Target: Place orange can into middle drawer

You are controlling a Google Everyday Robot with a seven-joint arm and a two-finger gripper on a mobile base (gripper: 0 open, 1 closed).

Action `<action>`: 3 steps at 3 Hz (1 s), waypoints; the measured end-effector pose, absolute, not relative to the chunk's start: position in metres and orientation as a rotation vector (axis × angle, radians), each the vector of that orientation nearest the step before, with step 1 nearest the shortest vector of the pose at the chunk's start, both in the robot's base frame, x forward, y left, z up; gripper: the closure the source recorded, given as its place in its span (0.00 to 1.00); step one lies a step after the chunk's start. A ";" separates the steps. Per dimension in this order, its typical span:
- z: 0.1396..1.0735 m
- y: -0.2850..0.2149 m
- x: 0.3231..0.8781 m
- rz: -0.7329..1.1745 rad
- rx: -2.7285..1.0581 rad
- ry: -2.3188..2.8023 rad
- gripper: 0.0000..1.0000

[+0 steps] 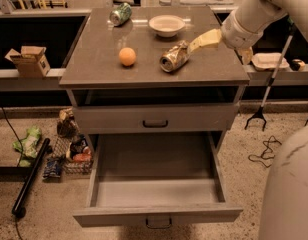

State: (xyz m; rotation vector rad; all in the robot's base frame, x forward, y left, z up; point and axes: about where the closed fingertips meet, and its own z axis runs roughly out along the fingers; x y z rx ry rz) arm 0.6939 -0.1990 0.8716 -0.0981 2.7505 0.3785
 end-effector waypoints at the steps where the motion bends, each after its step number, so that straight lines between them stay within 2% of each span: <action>1: 0.872 -0.199 0.694 0.378 -0.098 2.751 0.00; 3: 0.851 -0.187 0.723 0.387 0.116 2.790 0.00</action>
Offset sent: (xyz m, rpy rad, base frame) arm 0.0162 0.0204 -0.0167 0.0080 0.0540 -0.0812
